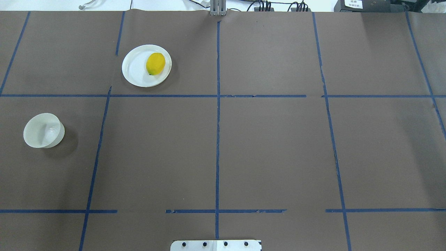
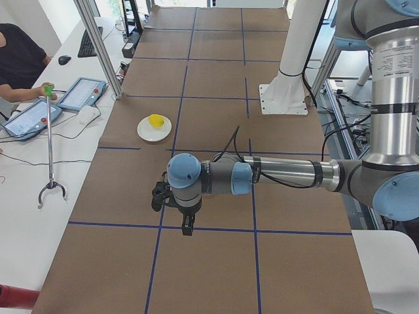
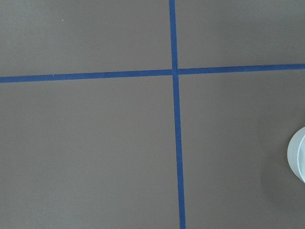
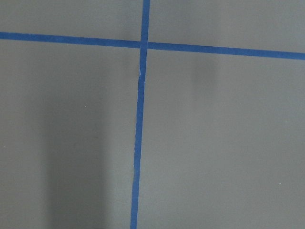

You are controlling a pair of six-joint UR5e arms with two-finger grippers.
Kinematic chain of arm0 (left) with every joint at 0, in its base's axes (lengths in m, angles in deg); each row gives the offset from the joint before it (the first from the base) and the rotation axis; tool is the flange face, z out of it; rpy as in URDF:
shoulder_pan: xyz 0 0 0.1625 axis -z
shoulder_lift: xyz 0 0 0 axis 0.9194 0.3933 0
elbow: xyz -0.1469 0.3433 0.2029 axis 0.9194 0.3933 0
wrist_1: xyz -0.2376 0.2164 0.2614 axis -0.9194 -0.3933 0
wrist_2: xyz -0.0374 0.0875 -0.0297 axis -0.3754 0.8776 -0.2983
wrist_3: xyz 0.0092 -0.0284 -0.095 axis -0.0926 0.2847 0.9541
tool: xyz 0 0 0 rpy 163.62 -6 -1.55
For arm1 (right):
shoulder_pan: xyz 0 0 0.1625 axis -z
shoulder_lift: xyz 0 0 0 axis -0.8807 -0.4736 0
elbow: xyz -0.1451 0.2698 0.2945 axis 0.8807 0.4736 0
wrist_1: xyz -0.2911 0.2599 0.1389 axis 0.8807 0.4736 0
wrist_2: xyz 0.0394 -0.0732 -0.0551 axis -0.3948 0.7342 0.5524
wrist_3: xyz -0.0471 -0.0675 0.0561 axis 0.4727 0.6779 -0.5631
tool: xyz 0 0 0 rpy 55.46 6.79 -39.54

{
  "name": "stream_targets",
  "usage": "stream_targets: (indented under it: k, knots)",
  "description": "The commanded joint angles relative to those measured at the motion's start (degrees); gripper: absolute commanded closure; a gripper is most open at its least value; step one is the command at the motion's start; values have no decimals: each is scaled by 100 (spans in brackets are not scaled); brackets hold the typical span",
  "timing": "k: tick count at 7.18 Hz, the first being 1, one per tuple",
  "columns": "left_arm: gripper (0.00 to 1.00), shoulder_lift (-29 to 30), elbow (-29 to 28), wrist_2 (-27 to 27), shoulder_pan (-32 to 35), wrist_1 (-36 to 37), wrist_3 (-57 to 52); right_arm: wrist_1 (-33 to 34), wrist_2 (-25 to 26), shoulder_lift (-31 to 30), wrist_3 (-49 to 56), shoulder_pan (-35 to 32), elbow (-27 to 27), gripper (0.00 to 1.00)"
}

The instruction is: Move lemon from plate to bowl

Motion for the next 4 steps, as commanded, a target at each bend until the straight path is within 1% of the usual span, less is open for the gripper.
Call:
stream_targets:
  k: [1, 3, 4]
  knots:
    - [0, 43, -40, -2, 0, -20, 3, 0, 0, -3, 0, 0, 0, 0]
    - [0, 279, 21, -63, -9, 23, 56, 0, 9, 5, 0, 0, 0, 0]
    - [0, 333, 178, -89, -9, -11, 56, 0, 9, 5, 0, 0, 0, 0]
